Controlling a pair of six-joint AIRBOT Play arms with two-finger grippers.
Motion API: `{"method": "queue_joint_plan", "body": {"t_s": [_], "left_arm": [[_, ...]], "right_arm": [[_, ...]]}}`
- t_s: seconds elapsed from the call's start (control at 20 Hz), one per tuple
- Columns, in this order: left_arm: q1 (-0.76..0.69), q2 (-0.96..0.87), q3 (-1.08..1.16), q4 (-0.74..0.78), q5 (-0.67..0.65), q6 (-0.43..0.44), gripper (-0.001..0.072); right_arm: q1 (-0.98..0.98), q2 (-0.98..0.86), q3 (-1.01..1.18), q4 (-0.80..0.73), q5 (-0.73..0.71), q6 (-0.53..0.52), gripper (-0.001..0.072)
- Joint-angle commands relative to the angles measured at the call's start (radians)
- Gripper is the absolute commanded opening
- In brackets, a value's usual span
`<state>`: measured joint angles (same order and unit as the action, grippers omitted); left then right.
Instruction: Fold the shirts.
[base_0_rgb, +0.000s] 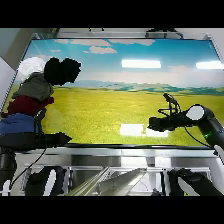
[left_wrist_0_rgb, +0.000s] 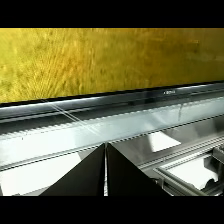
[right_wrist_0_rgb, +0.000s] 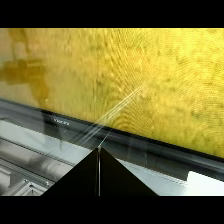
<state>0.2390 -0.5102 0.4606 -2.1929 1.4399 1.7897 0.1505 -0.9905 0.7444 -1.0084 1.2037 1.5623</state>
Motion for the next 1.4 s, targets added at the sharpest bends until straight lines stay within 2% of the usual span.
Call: {"method": "queue_joint_plan", "body": {"t_s": [0.0, 0.35, 0.65, 0.75, 0.85, 0.9, 0.95, 1.0, 1.05, 1.1, 1.35], "left_arm": [[0.001, 0.0, -0.001, 0.0, 0.0, 0.0, 0.0011], [0.001, 0.0, -0.001, -0.001, -0.006, 0.0, 0.0011], [0.001, 0.0, 0.005, 0.005, -0.227, 0.001, 0.0011], [0.001, -0.047, 0.074, 0.108, -0.322, 0.001, 0.0012], [0.001, -0.175, 0.216, 0.231, -0.341, 0.001, 0.0014], [0.001, -0.27, 0.311, 0.276, -0.341, 0.006, 0.0236], [0.001, -0.38, 0.417, 0.299, -0.345, 0.01, 0.0701], [0.002, -0.49, 0.52, 0.315, -0.346, 0.009, 0.0689], [0.002, -0.612, 0.638, 0.32, -0.345, 0.011, 0.0689], [0.002, -0.724, 0.749, 0.317, -0.346, 0.024, 0.0689], [0.001, -1.278, 1.325, 0.307, -0.343, 0.027, 0.0689]], "right_arm": [[0.001, -0.001, 0.0, 0.0, 0.0, 0.0, 0.0025], [0.001, -0.001, 0.0, 0.001, -0.003, 0.001, 0.0025], [0.001, -0.001, 0.0, 0.001, -0.07, 0.0, 0.0025], [0.001, -0.001, 0.0, 0.004, -0.166, 0.0, 0.0025], [0.001, -0.001, 0.0, 0.003, -0.261, 0.0, 0.0026], [0.001, -0.001, 0.0, 0.003, -0.307, 0.0, 0.0031], [0.001, -0.001, 0.0, 0.002, -0.344, 0.0, 0.0033], [0.0, -0.002, 0.0, -0.001, -0.378, 0.0, 0.0097], [-0.001, -0.005, 0.0, -0.001, -0.405, 0.0, 0.0312], [-0.002, -0.009, 0.0, -0.001, -0.424, 0.0, 0.0409], [-0.002, -0.071, 0.0, -0.024, -0.493, 0.0, 0.0407]]}}
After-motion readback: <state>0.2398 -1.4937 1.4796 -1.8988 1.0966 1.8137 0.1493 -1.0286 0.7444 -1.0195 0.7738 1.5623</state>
